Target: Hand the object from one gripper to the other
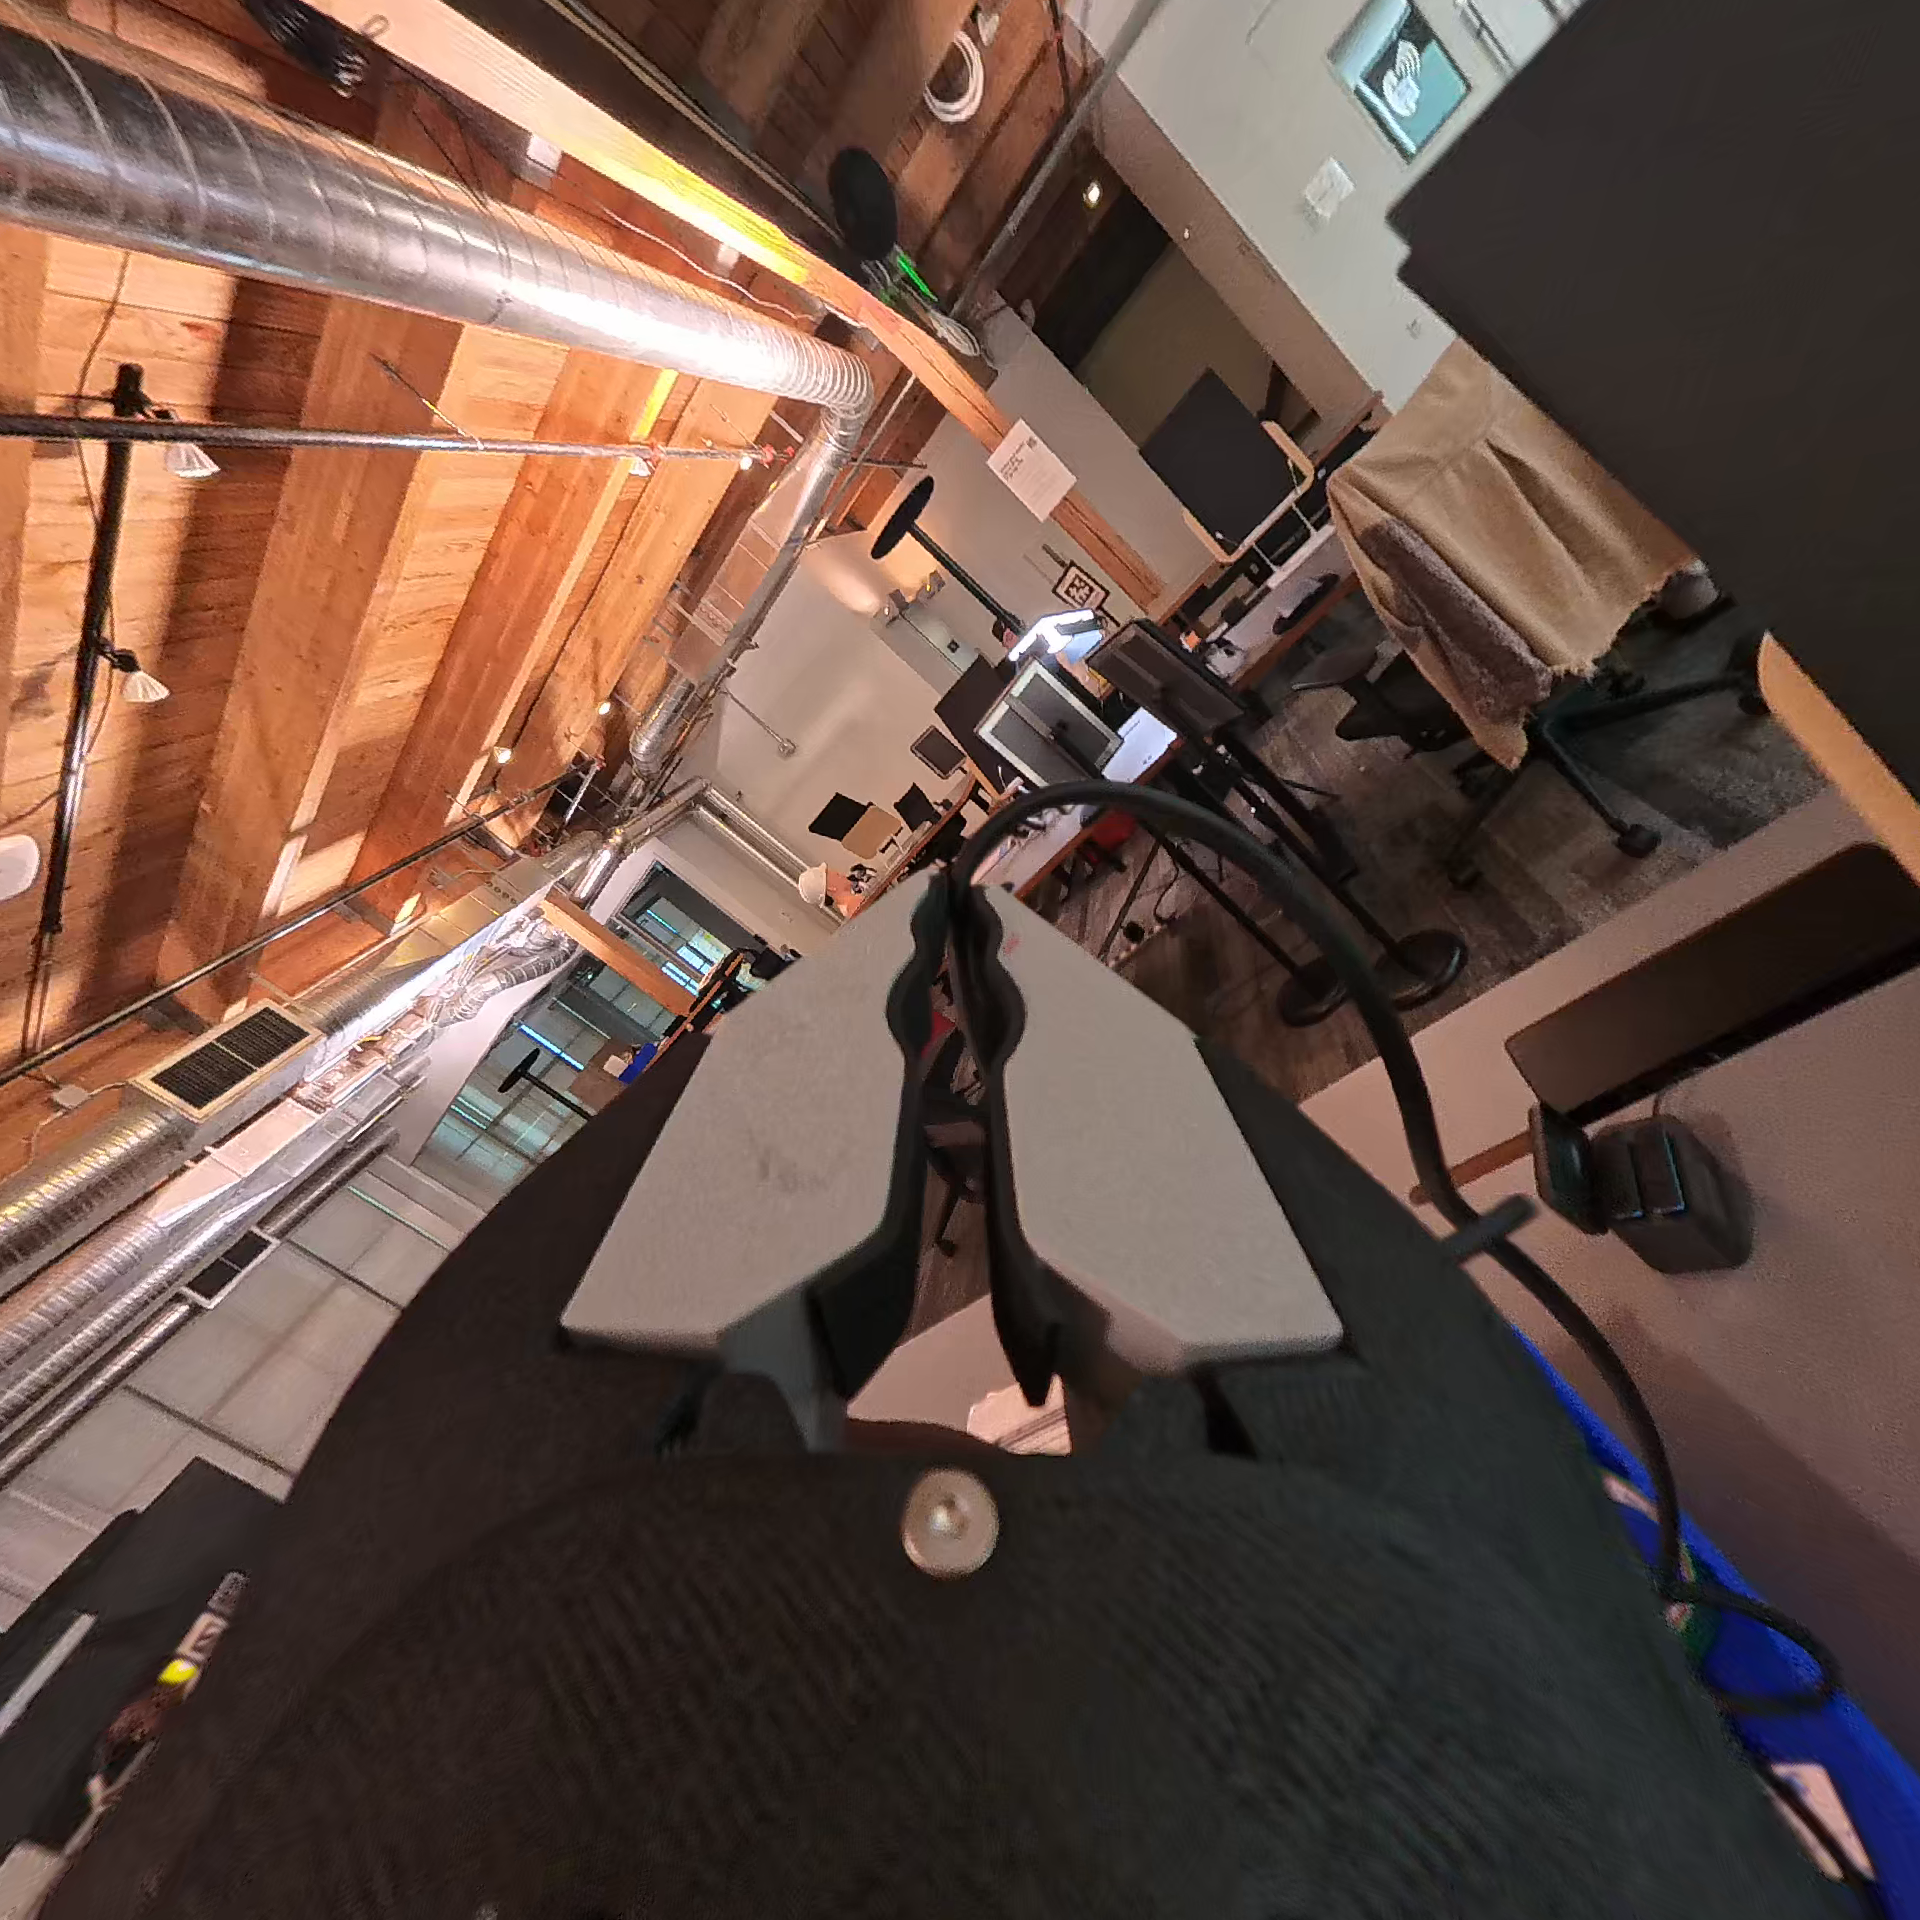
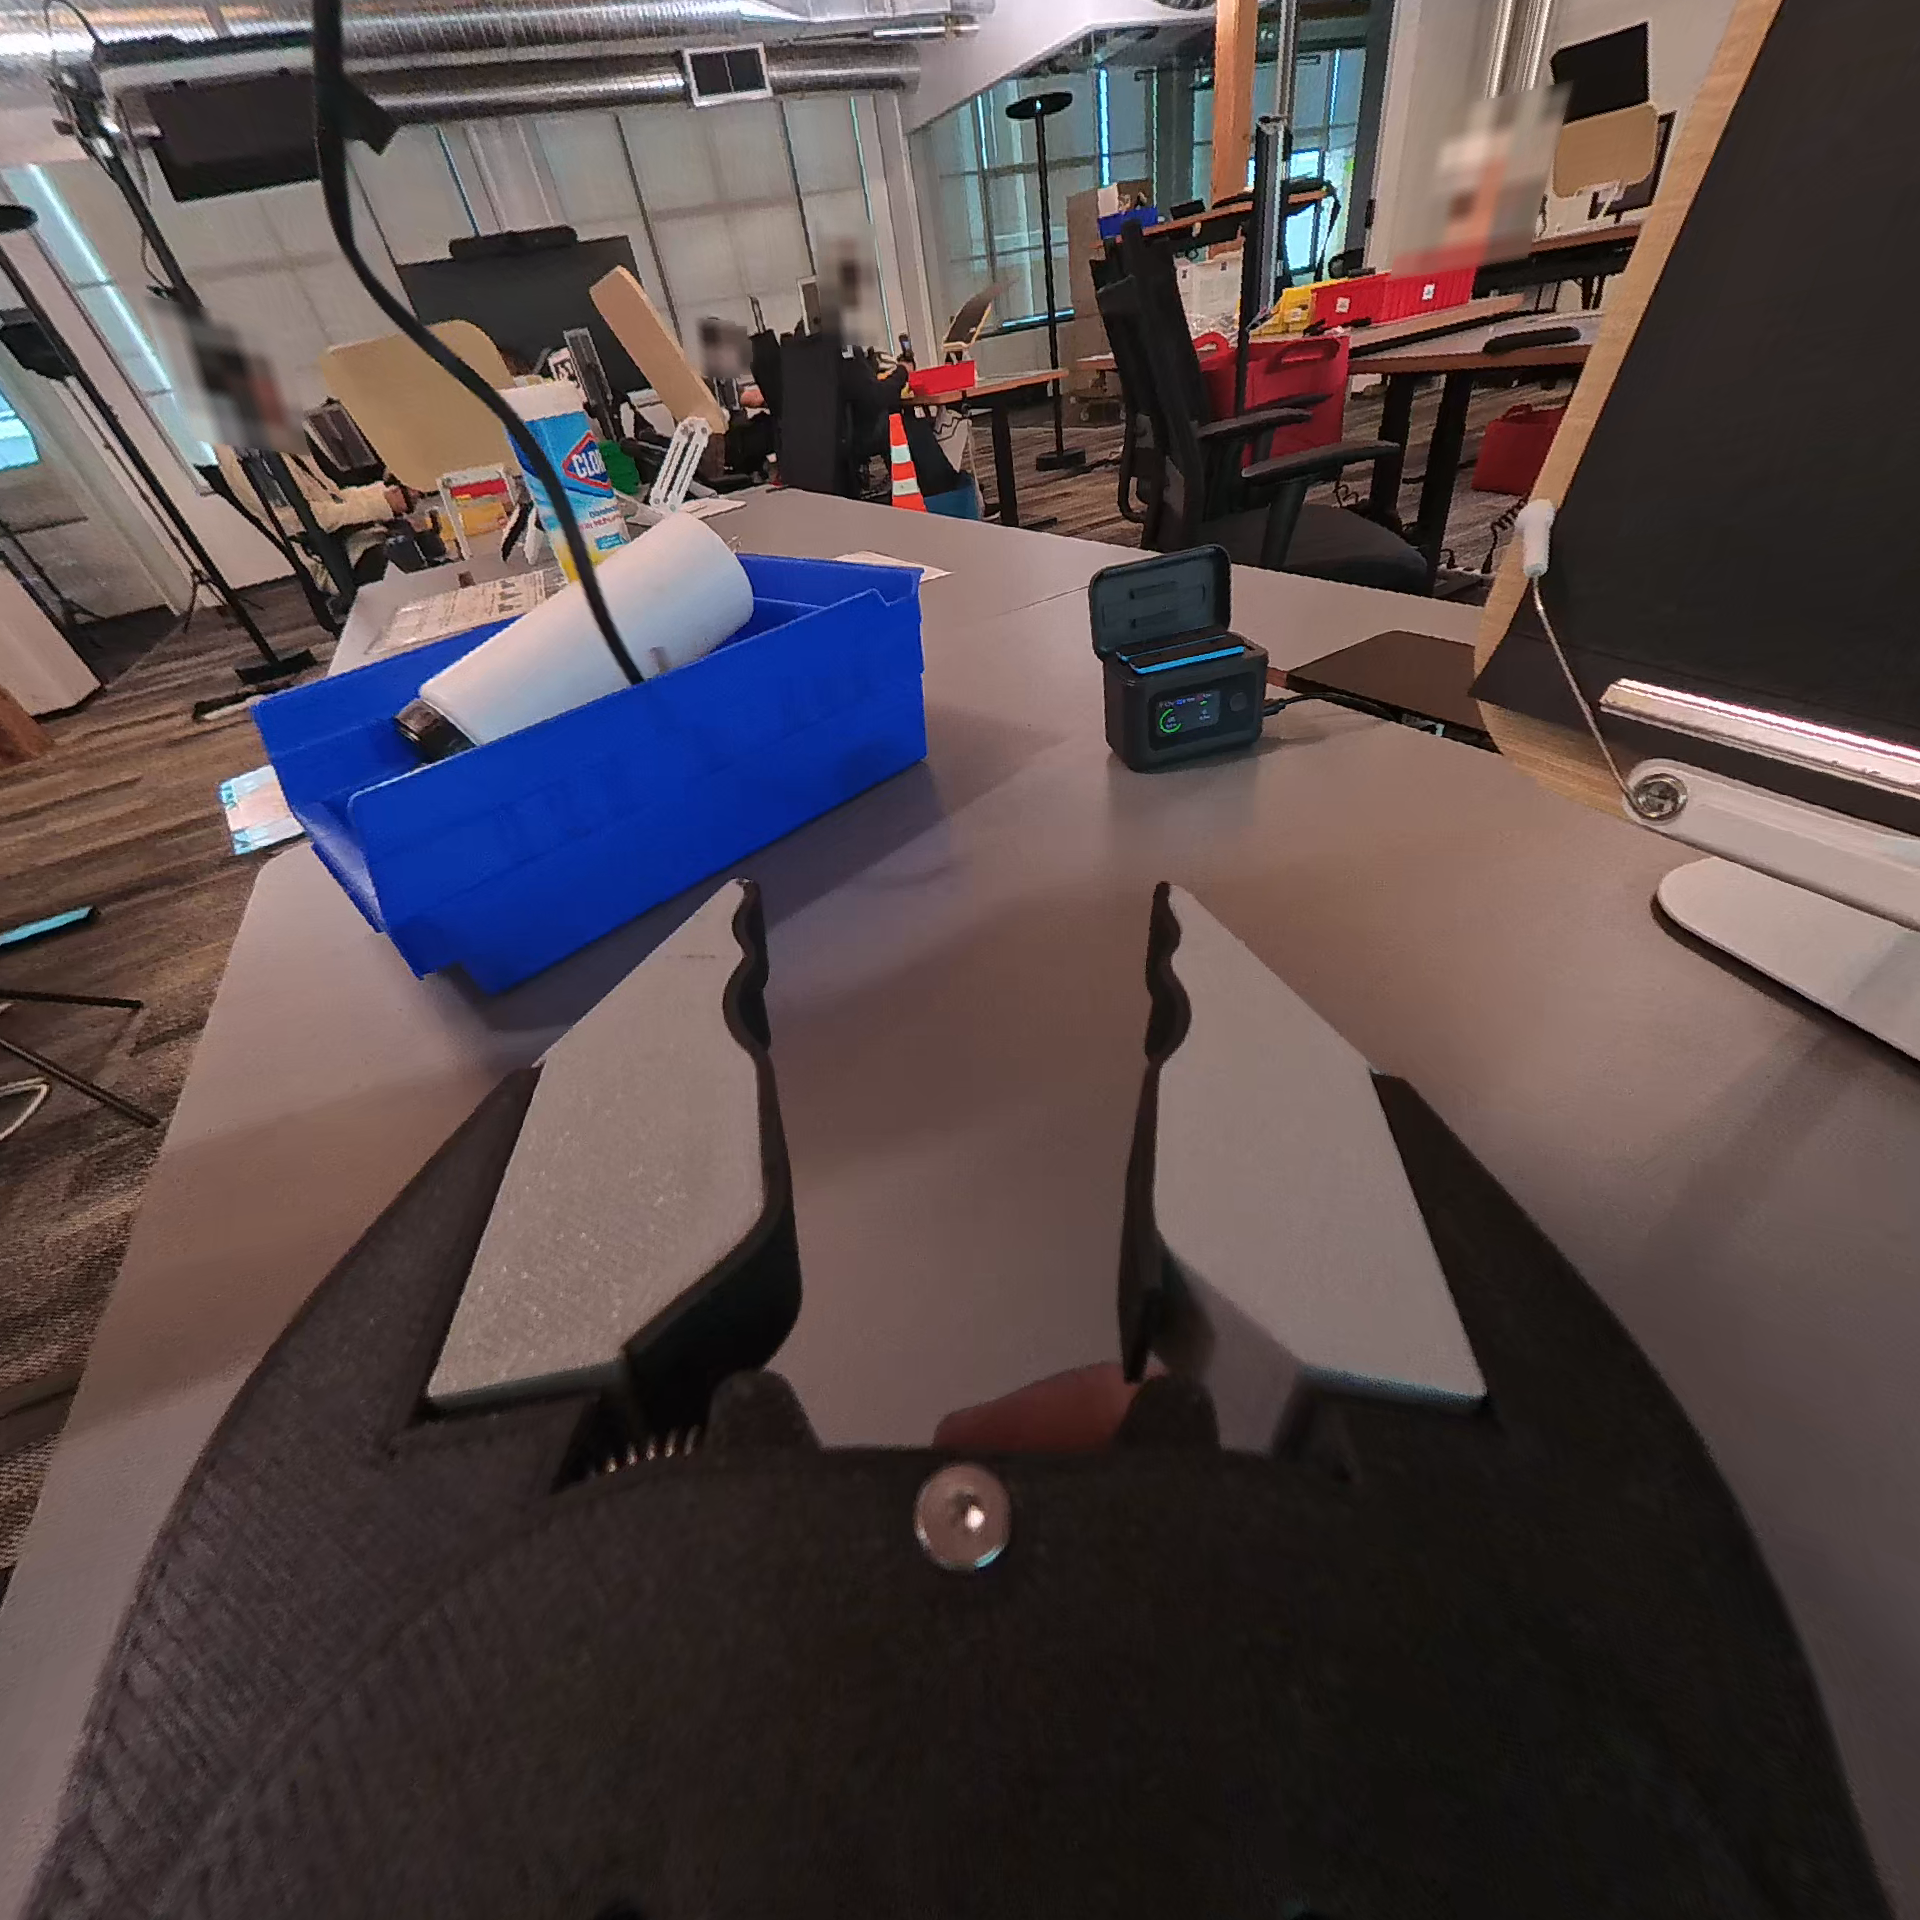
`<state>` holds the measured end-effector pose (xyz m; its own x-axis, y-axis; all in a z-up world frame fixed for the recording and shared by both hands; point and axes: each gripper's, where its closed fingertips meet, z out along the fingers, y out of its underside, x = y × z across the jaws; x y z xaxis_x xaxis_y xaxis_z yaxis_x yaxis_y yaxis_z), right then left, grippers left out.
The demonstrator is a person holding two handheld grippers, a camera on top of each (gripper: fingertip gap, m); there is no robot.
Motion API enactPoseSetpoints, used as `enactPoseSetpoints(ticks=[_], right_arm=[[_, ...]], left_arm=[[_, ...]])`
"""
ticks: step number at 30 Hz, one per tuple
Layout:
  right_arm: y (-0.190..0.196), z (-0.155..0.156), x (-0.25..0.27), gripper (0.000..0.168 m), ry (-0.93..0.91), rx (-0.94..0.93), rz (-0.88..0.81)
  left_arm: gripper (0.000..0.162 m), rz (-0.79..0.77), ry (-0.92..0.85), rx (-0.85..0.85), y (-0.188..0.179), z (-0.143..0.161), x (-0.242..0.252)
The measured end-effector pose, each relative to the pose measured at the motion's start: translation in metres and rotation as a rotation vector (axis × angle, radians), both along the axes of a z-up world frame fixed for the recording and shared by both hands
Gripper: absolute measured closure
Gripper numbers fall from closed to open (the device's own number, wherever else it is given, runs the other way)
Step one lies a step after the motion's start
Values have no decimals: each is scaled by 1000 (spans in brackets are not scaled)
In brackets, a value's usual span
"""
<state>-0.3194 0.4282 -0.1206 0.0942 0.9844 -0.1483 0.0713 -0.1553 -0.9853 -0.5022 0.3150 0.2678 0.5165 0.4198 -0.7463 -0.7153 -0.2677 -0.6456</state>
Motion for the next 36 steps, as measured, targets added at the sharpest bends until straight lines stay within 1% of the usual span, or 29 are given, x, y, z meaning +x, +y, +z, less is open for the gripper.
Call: enactPoseSetpoints(ticks=[2, 4, 9, 11, 14, 18, 21, 25, 27, 30, 31, 32, 33, 34, 35, 36], right_arm=[[-4, 2, -1, 97, 9, -2, 16], [-11, 5, -2, 97, 23, -3, 50], [-30, 15, -3, 96, 74, -20, 143], [-35, 20, -1, 94, 103, -49, 177], [-42, 36, 6, 91, 185, -87, 235], [-51, 60, 19, 91, 306, -112, 313], [-55, 65, 24, 92, 327, -103, 335], [-63, 66, 24, 93, 323, -83, 371], [-59, 60, 19, 94, 288, -73, 332], [-38, 49, 11, 83, 233, -44, 193], [-35, 48, 11, 84, 223, -16, 164], [-35, 48, 11, 88, 219, 15, 159], [-38, 49, 12, 96, 218, 42, 165], [-41, 48, 12, 114, 210, 72, 170], [-45, 45, 11, 138, 192, 106, 177], [-48, 40, 9, 158, 170, 134, 189]], left_arm=[[160, -31, -26, 32, -5, 8, 8], [160, -89, -68, 38, -5, 8, 21], [160, -184, -66, -11, 5, -11, 59], [160, -245, -79, -33, 12, -21, 80], [161, -366, -126, -119, 31, -57, 121], [161, -446, -140, -232, 60, -122, 159], [161, -502, -186, -259, 74, -163, 179], [161, -567, -272, -280, 86, -206, 196], [160, -589, -321, -295, 91, -224, 199], [160, -613, -368, -308, 94, -242, 200], [161, -616, -372, -310, 94, -246, 200], [161, -621, -379, -310, 93, -249, 200], [161, -630, -393, -314, 92, -253, 201], [161, -639, -409, -320, 92, -257, 202], [161, -648, -421, -323, 91, -261, 203], [161, -651, -428, -327, 91, -264, 203]])
